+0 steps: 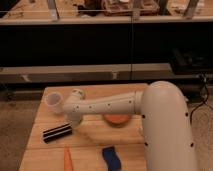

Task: Push the eraser across the table

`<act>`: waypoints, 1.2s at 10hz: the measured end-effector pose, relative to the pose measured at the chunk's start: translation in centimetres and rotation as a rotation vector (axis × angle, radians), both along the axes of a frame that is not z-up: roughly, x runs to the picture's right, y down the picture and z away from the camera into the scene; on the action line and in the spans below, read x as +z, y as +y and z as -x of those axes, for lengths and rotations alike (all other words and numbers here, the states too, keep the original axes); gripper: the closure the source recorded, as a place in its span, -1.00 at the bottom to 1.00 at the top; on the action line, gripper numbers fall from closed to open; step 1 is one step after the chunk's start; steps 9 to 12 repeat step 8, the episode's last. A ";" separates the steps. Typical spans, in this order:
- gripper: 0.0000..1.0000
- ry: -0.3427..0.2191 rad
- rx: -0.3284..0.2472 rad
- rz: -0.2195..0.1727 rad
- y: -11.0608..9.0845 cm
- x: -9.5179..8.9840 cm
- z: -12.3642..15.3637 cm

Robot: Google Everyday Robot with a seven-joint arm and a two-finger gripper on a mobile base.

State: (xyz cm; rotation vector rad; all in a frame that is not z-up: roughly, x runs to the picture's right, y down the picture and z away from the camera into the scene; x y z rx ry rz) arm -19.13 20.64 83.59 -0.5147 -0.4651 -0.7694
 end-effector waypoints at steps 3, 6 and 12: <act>0.99 -0.013 -0.015 0.001 0.4 -0.3 0.8; 0.99 -0.021 -0.026 0.005 0.7 -0.6 1.1; 0.99 -0.029 -0.033 0.003 0.7 -0.8 1.2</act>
